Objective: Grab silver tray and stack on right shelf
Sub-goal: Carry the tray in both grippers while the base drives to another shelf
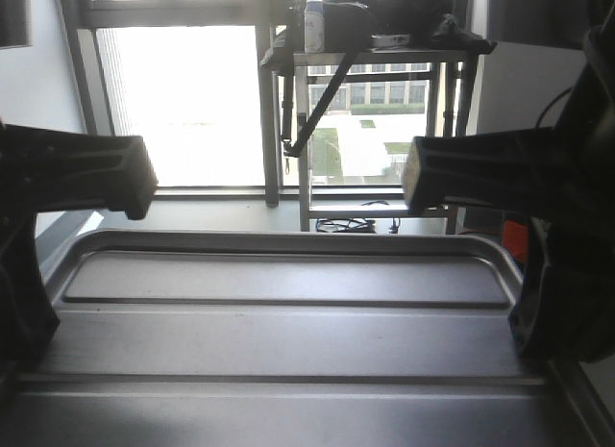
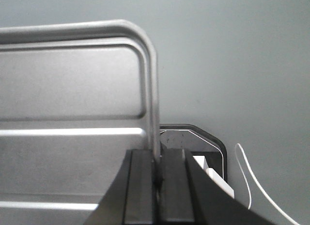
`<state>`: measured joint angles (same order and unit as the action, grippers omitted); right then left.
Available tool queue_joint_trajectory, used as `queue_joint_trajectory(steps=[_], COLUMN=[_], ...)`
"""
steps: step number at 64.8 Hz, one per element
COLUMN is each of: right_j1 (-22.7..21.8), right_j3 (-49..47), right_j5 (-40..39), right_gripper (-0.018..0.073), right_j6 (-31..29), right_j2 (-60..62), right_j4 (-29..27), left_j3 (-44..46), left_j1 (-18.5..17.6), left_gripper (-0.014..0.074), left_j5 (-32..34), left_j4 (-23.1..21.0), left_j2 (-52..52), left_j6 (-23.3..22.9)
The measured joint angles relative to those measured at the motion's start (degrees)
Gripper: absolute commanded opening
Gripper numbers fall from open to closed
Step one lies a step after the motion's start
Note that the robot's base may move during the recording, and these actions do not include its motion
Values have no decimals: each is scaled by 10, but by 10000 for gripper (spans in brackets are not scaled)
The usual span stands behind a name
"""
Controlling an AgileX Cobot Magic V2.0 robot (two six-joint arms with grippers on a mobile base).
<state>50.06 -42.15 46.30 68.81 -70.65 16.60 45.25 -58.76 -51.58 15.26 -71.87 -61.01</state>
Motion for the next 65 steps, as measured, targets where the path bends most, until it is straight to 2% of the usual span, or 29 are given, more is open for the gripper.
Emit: queue_joint_trajectory(steps=[65], right_j1=[0], right_j3=[0], right_j5=[0], right_gripper=[60], right_j6=[0], right_j2=[0], right_j4=[0], left_j3=[0], left_j1=[0], left_gripper=[-91], left_j5=[0], left_j4=[0], left_j2=[0], left_j6=[0])
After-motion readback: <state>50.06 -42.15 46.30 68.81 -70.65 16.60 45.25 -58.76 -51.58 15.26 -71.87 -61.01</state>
